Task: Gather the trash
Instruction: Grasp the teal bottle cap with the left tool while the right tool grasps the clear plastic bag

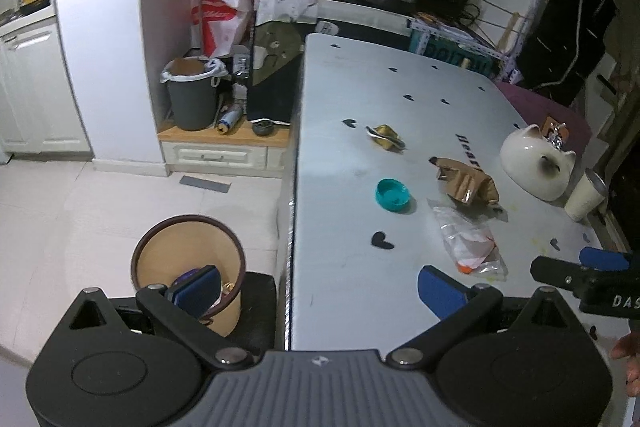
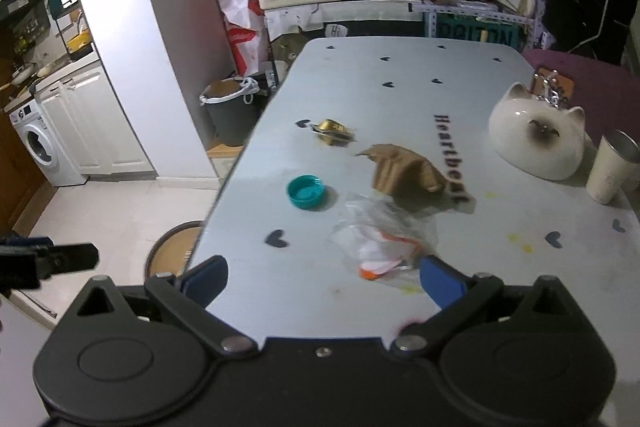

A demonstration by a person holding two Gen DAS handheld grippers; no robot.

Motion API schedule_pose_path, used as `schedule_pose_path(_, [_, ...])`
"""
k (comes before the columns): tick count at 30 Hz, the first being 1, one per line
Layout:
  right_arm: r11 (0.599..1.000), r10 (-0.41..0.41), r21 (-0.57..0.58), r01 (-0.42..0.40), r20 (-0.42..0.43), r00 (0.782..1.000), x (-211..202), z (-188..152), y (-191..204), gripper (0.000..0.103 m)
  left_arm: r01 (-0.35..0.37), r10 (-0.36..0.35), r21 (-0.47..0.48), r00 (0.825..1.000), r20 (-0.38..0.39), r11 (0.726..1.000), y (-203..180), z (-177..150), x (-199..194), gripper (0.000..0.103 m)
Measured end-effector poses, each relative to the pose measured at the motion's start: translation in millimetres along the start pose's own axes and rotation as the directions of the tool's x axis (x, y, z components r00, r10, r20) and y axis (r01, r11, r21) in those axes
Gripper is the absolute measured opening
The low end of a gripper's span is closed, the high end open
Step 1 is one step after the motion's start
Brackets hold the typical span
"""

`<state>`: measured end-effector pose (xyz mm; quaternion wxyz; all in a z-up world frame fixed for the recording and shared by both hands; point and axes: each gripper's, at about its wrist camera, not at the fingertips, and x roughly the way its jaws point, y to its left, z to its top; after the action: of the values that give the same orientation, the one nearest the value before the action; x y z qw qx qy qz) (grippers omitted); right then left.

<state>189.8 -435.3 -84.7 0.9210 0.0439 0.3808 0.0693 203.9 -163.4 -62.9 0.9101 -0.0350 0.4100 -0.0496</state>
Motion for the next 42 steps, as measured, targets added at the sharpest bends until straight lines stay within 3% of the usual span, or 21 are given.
schedule_pose_path(3, [0.999,-0.040,-0.014,0.040,0.008,0.999,14.2,-3.1,-14.8,0.102,0.031,-0.031,0.030,0.999,-0.006,0.999,-8.7,11.0,16.1,0.103])
schedule_pose_path(5, [0.996,-0.079,-0.036,0.079,0.014,0.997,24.5,-5.3,-23.0,0.090,0.062,-0.062,0.054,0.998,-0.006,0.997,-14.3,18.8,27.5,0.103])
schedule_pose_path(8, [0.988,-0.138,-0.069,0.139,0.024,0.990,40.8,-8.8,-30.9,0.084,0.102,-0.101,0.083,0.995,-0.011,0.991,-24.0,30.5,49.2,0.103])
schedule_pose_path(14, [0.953,-0.219,-0.197,0.228,0.069,0.973,70.9,-15.8,-31.7,0.079,0.164,-0.160,0.134,0.986,-0.040,0.977,-50.9,53.7,102.4,0.102])
schedule_pose_path(19, [0.894,-0.270,-0.345,0.287,0.095,0.958,95.5,-21.6,-22.8,0.074,0.195,-0.183,0.209,0.980,-0.075,0.958,-73.9,63.4,149.3,0.102])
schedule_pose_path(24, [0.830,-0.276,-0.472,0.296,0.114,0.954,116.0,-26.9,-14.0,0.070,0.196,-0.170,0.290,0.979,-0.111,0.937,-91.0,63.8,194.7,0.094])
schedule_pose_path(28, [0.774,-0.259,-0.569,0.278,0.117,0.959,130.1,-32.5,-3.5,0.060,0.184,-0.150,0.378,0.982,-0.119,0.907,-100.5,60.1,220.8,0.090])
schedule_pose_path(31, [0.728,-0.253,-0.626,0.280,0.134,0.958,139.6,-35.2,4.3,0.056,0.142,-0.096,0.444,0.988,-0.124,0.885,-105.0,55.6,239.6,0.088])
schedule_pose_path(37, [0.627,-0.261,-0.722,0.292,0.158,0.952,159.5,-36.5,18.9,0.042,0.140,-0.083,0.488,0.987,-0.135,0.861,-100.6,54.6,258.6,0.083])
schedule_pose_path(40, [0.612,-0.300,-0.732,0.300,0.137,0.944,166.8,-33.7,21.3,0.031,0.149,-0.096,0.487,0.987,-0.131,0.860,-100.7,57.1,261.1,0.079])
schedule_pose_path(42, [0.630,-0.306,-0.717,0.297,0.123,0.944,167.7,-30.6,21.4,0.028,0.165,-0.113,0.482,0.984,-0.134,0.861,-101.2,58.1,262.9,0.075])
